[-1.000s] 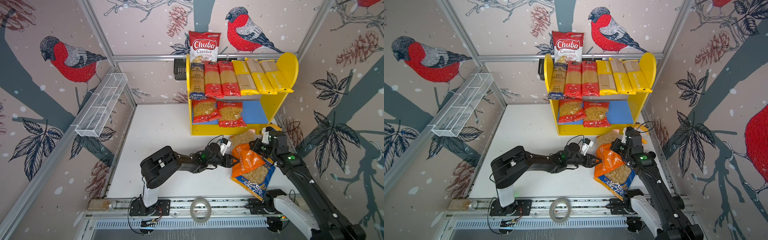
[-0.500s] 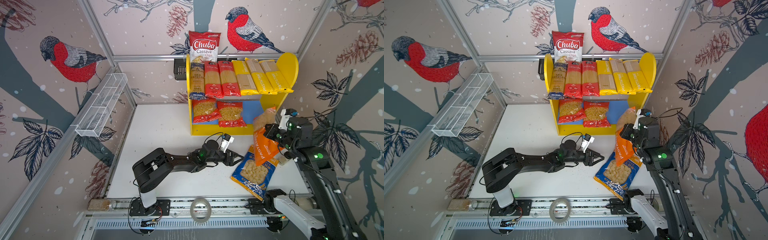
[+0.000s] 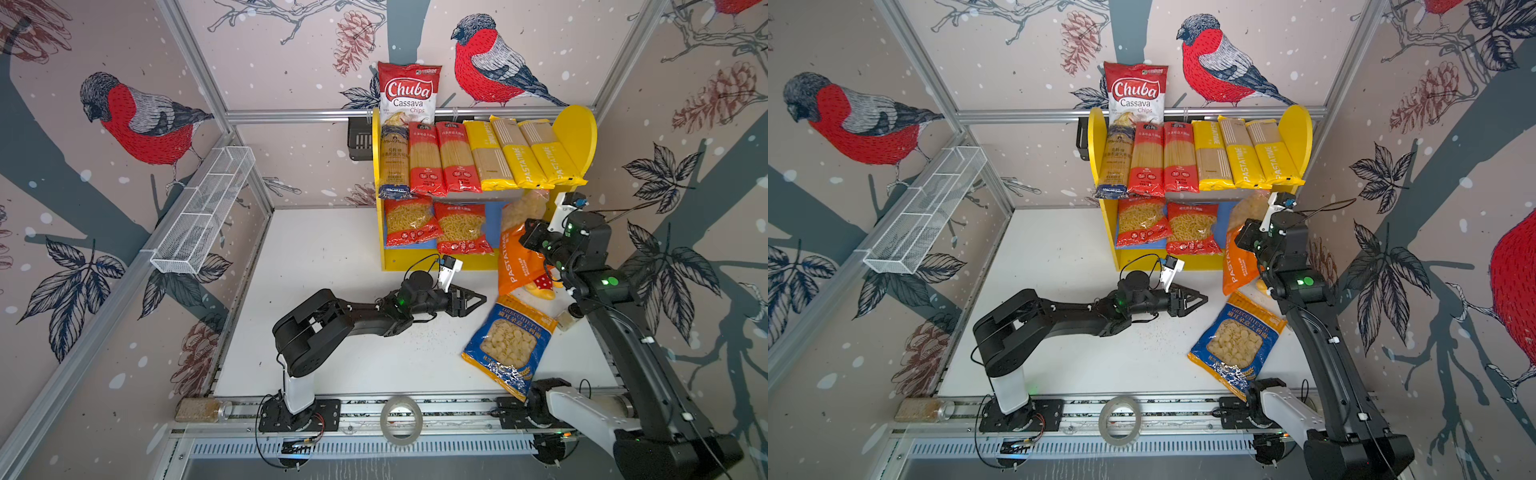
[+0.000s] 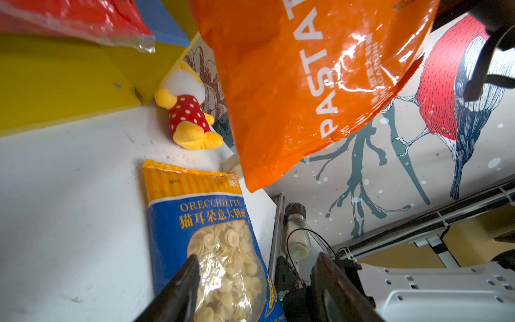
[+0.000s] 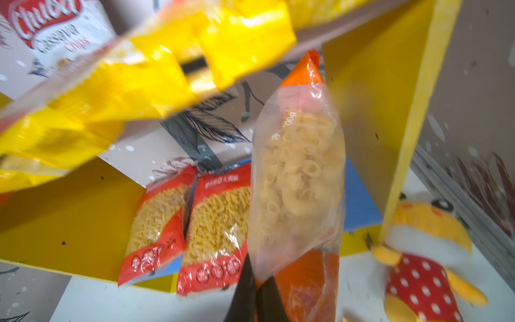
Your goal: Place and organize the pasta boxes and bags onto the shelf
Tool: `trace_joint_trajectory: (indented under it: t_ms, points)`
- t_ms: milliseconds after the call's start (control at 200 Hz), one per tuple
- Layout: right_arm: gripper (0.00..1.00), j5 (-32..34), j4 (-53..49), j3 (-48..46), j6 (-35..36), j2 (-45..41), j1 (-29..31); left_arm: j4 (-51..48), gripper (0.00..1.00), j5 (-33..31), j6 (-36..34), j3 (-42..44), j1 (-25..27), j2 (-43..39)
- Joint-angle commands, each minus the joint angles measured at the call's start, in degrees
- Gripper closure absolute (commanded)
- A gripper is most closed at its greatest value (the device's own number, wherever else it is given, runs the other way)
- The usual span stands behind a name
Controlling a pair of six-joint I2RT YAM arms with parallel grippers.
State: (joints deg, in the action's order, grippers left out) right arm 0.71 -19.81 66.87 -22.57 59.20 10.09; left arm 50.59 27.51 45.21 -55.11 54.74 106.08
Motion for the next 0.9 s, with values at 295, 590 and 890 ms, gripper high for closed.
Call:
trace_joint_trajectory:
  t_ms: [295,590,890]
  points:
    - [1.0,-8.1,36.7,-7.4,1.5,4.0,-2.4,-0.8,0.35,-1.0,-2.8,-3.8,-1.1,2.2]
    - [1.0,-14.3,45.2,-13.1,-2.8,12.0,-9.4,-7.8,0.35,-4.3,-6.4,-5.5,-1.3,2.2]
    - [1.0,-3.3,36.4,-17.0,-6.4,15.0,-12.8,-9.0,0.35,-4.9,-6.5,-6.6,-1.3,3.1]
